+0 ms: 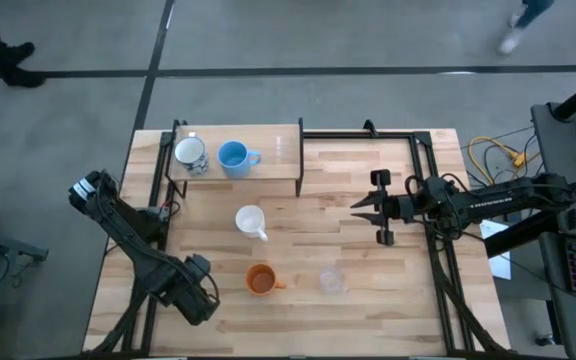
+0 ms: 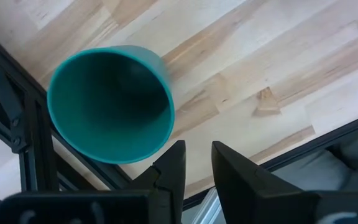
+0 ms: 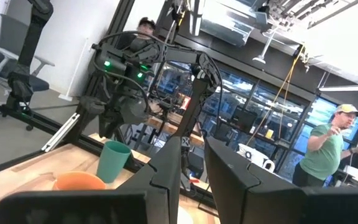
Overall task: Stack small to large cups/mugs on shelf
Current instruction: Put the green mug on the shelf
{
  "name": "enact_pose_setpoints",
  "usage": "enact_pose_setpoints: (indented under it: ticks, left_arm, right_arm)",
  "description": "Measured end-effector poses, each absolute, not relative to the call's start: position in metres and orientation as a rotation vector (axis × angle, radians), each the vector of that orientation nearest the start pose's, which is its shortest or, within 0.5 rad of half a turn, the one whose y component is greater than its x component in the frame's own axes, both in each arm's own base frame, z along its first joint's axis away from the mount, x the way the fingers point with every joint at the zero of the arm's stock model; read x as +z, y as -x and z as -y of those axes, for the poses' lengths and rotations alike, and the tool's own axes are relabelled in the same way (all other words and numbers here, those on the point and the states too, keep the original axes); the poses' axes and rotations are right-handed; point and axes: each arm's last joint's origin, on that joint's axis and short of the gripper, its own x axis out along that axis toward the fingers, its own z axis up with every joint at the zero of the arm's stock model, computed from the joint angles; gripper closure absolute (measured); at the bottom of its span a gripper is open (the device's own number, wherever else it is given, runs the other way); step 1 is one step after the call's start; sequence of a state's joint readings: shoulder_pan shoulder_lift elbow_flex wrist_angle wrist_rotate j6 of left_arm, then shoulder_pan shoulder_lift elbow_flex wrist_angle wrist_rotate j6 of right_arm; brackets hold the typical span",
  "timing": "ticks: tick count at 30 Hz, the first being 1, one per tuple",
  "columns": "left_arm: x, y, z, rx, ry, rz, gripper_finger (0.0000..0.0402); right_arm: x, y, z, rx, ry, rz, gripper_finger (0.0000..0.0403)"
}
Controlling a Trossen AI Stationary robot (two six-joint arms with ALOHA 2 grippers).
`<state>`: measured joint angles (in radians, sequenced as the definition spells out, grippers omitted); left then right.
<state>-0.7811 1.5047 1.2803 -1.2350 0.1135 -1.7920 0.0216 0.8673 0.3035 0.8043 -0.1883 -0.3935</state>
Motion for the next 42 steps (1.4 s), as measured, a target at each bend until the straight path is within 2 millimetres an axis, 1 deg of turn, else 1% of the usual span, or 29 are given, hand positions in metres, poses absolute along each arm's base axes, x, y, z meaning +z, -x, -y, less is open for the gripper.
enact_pose_setpoints:
  ticks: [16,19,22,29,33,36,42]
  left_arm:
    - [0.268,-0.185,0.188,0.689,0.893,-1.512,0.0338]
    - [0.268,-0.185,0.189,0.681,0.899,-1.51,0.0332]
    - [0.268,-0.185,0.189,0.681,0.899,-1.51,0.031]
    - [0.268,-0.185,0.189,0.681,0.899,-1.51,0.0231]
    - [0.264,-0.185,0.188,0.69,0.892,-1.513,0.0199]
    - [0.261,-0.183,0.187,0.703,0.882,-1.517,0.0187]
    - [0.252,-0.181,0.184,0.732,0.859,-1.527,0.0185]
  right_arm:
    - [0.247,-0.182,-0.009,0.159,0.41,0.278,0.0335]
    - [0.247,-0.182,-0.009,0.159,0.41,0.278,0.0335]
    - [0.247,-0.182,-0.009,0.159,0.41,0.277,0.0335]
    - [0.247,-0.182,-0.009,0.16,0.41,0.273,0.0335]
    - [0.247,-0.182,-0.009,0.16,0.411,0.273,0.0335]
    - [0.247,-0.182,-0.009,0.16,0.413,0.273,0.0335]
    - [0.247,-0.182,-0.009,0.16,0.414,0.273,0.0335]
